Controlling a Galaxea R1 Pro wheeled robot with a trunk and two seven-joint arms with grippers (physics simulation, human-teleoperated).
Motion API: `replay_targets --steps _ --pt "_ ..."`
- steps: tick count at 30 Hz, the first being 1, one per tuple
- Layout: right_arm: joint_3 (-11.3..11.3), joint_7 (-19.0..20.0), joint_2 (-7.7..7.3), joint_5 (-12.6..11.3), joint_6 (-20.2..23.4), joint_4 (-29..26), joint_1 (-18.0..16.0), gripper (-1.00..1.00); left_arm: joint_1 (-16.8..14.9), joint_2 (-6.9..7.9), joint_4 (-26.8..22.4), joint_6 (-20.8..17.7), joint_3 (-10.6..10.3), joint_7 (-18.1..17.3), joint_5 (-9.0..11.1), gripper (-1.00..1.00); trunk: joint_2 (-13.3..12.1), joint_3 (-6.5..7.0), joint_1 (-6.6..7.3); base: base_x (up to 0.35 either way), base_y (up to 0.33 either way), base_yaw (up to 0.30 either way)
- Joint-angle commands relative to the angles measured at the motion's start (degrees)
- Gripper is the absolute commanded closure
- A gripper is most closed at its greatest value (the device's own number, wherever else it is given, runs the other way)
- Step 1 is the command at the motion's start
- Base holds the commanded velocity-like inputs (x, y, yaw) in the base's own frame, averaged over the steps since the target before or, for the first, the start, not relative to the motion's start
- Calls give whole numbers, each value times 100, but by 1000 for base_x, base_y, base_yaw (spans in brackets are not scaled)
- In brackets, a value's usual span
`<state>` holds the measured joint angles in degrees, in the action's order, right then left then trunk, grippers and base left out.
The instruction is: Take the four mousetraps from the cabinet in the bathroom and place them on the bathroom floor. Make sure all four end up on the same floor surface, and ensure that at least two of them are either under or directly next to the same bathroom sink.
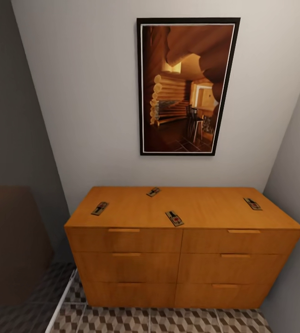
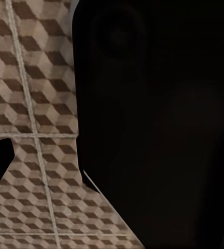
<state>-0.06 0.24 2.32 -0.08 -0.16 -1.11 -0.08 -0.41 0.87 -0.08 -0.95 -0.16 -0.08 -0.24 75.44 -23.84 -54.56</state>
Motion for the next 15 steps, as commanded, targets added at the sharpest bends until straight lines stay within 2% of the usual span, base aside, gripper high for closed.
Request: replay_targets --steps 1,15 --pt "-1 2 0 -1 -2 -4 -1 -100 -3 1 -1 -10 -1 -1 -3 -100 -39 13 23 0 0 0" --pt "5 2 -3 -1 -2 -4 -1 -100 -3 -4 -1 -10 -3 6 -3 -100 -600 264 330 0 0 0"
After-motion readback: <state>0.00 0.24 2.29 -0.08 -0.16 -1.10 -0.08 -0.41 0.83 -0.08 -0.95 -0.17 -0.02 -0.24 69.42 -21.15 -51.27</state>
